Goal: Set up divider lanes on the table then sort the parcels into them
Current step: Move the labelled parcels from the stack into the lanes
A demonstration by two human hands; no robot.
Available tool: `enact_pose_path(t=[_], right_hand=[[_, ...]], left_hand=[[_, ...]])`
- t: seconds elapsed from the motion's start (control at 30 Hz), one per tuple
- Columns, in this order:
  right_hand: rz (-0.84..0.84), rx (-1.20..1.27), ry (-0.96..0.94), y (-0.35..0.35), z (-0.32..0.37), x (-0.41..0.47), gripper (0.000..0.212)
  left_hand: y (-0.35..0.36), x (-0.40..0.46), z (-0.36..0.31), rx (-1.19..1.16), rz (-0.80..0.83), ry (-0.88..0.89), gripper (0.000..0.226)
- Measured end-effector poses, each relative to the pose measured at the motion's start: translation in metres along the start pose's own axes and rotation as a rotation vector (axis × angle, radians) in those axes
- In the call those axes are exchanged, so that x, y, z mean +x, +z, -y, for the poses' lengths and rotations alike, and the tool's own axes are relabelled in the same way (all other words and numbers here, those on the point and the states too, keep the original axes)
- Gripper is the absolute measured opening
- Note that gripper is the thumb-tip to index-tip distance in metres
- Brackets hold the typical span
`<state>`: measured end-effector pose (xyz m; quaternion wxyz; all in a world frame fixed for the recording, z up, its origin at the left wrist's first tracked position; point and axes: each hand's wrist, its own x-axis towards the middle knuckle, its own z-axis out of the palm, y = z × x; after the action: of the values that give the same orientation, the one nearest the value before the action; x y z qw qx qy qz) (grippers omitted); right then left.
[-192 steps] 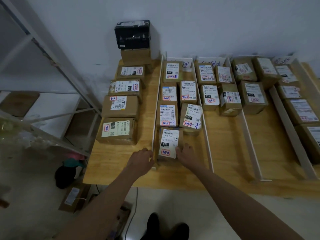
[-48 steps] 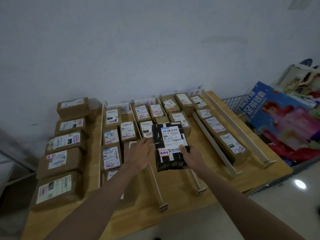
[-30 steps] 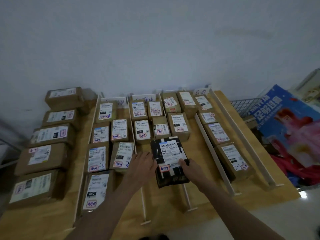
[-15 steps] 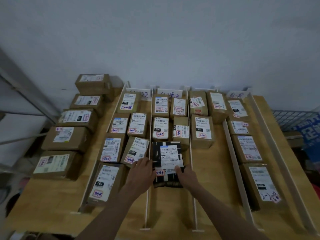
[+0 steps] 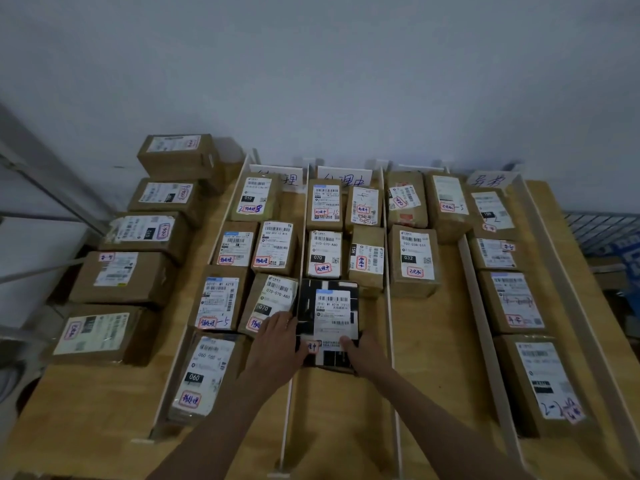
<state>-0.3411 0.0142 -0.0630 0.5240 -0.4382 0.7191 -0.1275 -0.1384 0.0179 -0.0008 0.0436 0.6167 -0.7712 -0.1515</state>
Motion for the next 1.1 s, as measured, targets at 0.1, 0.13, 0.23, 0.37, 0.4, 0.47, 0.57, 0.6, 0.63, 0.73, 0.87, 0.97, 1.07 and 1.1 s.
enact_pose_path(t=[0.1,0.13,0.23,0.37,0.4,0.47,0.57,0.6,0.63,0.73,0.87,0.97,1.07,1.1], right_hand=[[0.007,-0.012,0.009,-0.002,0.005,0.001,0.046],[0.015,-0.012,0.014,-0.005,0.01,-0.004,0.045],[-0.031,-0.088,-0.016,-0.016,0.019,-0.011,0.046],[-0.19,-0.283,-0.21,-0.037,0.05,-0.029,0.041],[-0.234,-0.326,-0.264,-0.043,0.062,-0.036,0.039],[-0.326,-0.414,-0.367,-0.054,0.087,-0.049,0.037],[-0.426,-0.513,-0.521,-0.064,0.126,-0.068,0.04],[-0.446,-0.539,-0.567,-0.065,0.139,-0.075,0.041],[-0.463,-0.563,-0.611,-0.065,0.152,-0.081,0.043],[-0.514,-0.632,-0.761,-0.058,0.188,-0.097,0.044],[-0.591,-0.676,-0.94,-0.031,0.227,-0.12,0.04],[-0.607,-0.725,-1.028,-0.003,0.245,-0.133,0.04],[-0.57,-0.746,-1.042,0.031,0.26,-0.147,0.043],[-0.561,-0.747,-1.045,0.043,0.264,-0.151,0.043]], left_hand=[[-0.001,0.003,-0.001,-0.003,0.018,-0.007,0.037],[-0.002,0.004,-0.001,0.0,0.033,-0.015,0.038],[-0.007,0.008,0.0,0.06,0.066,-0.048,0.042],[-0.032,0.014,-0.004,0.121,0.047,-0.094,0.05],[-0.041,0.016,-0.005,0.124,0.033,-0.104,0.052],[-0.063,0.017,-0.005,0.128,-0.008,-0.117,0.053],[-0.1,0.013,0.001,0.171,-0.089,-0.136,0.053],[-0.113,0.009,0.004,0.189,-0.124,-0.149,0.053],[-0.126,0.006,0.009,0.194,-0.158,-0.166,0.052],[-0.16,-0.013,0.028,0.205,-0.257,-0.223,0.049],[-0.197,-0.047,0.063,0.268,-0.356,-0.309,0.048],[-0.215,-0.077,0.09,0.232,-0.409,-0.395,0.052],[-0.224,-0.107,0.121,0.241,-0.414,-0.448,0.052],[-0.227,-0.116,0.132,0.245,-0.417,-0.453,0.051]])
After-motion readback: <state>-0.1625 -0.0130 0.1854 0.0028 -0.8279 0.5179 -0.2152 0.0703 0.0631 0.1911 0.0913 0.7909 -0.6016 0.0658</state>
